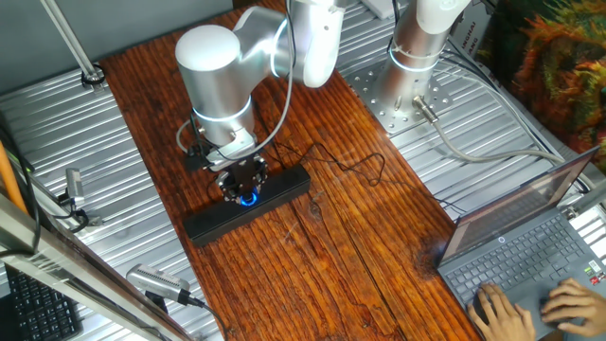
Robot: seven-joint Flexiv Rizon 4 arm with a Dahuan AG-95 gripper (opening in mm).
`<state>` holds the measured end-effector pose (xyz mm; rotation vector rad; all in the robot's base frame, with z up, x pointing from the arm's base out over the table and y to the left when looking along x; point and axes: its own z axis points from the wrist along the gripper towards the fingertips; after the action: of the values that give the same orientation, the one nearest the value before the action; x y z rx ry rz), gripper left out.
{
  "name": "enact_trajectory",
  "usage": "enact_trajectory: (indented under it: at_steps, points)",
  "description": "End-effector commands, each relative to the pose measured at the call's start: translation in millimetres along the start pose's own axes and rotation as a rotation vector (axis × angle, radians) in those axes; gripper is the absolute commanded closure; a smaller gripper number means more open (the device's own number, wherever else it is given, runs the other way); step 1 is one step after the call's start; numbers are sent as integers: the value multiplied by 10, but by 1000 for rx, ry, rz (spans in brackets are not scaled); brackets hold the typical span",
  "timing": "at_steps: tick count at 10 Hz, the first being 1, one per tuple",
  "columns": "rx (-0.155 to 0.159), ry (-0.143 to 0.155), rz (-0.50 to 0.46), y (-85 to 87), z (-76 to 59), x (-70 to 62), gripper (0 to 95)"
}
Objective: Turn the knob to increase the volume of the speaker
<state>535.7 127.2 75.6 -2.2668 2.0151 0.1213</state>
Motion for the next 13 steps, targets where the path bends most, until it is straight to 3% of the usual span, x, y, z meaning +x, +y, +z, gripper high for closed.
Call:
enact_trajectory:
  at_steps: [1, 9, 13]
  points:
    - [3, -8, 8, 0, -2, -2, 570]
    - [14, -42, 43, -3, 5, -6, 570]
    - [14, -42, 55, 0, 13, -8, 570]
